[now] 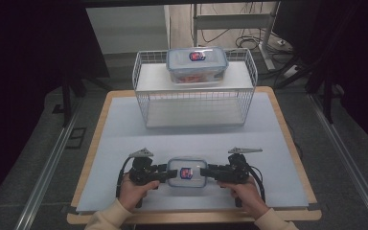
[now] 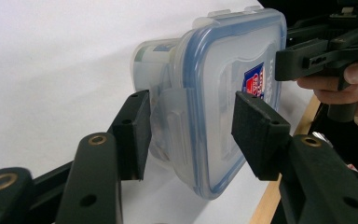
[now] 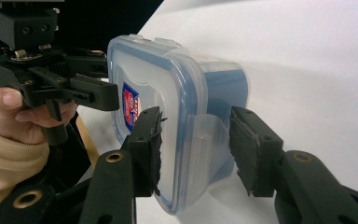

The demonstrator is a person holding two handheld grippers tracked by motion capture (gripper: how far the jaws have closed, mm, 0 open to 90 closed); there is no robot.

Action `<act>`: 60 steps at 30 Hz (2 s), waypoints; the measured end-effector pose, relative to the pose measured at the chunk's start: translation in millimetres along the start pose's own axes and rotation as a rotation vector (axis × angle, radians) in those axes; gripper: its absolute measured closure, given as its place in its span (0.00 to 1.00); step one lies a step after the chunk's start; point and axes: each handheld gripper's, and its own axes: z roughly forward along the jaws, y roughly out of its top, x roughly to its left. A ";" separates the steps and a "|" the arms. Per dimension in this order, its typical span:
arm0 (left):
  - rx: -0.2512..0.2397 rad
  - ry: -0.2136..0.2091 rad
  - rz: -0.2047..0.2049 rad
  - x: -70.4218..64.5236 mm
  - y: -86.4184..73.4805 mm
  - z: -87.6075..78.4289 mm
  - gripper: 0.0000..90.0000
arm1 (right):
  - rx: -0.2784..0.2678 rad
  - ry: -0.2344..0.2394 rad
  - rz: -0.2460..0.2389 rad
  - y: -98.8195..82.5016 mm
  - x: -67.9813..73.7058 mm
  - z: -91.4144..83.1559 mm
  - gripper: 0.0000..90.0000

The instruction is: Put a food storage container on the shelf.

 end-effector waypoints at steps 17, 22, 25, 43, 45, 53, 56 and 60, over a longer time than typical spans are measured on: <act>-0.032 0.003 0.050 -10.3 34.0 -2.2 0.54 | -0.041 -0.020 -0.061 27.8 4.8 -18.4 0.61; -0.052 0.009 0.075 -16.0 50.8 -6.8 0.54 | -0.061 -0.026 -0.095 44.2 9.5 -27.0 0.61; -0.068 0.010 0.084 -18.9 61.5 -10.4 0.54 | -0.068 -0.031 -0.112 56.0 13.6 -32.2 0.61; -0.126 0.030 0.131 -29.8 120.0 -29.7 0.54 | -0.117 -0.040 -0.186 113.5 28.3 -50.5 0.60; -0.132 0.031 0.139 -31.0 128.2 -32.8 0.54 | -0.123 -0.042 -0.194 121.6 30.7 -53.0 0.60; -0.167 0.048 0.161 -36.5 156.8 -45.1 0.54 | -0.141 -0.037 -0.225 154.4 38.6 -61.1 0.60; -0.181 0.048 0.162 -38.1 167.4 -48.9 0.55 | -0.148 -0.033 -0.235 164.1 40.4 -63.5 0.60; -0.192 0.056 0.174 -40.9 179.6 -52.2 0.55 | -0.156 -0.025 -0.242 177.2 41.2 -67.3 0.60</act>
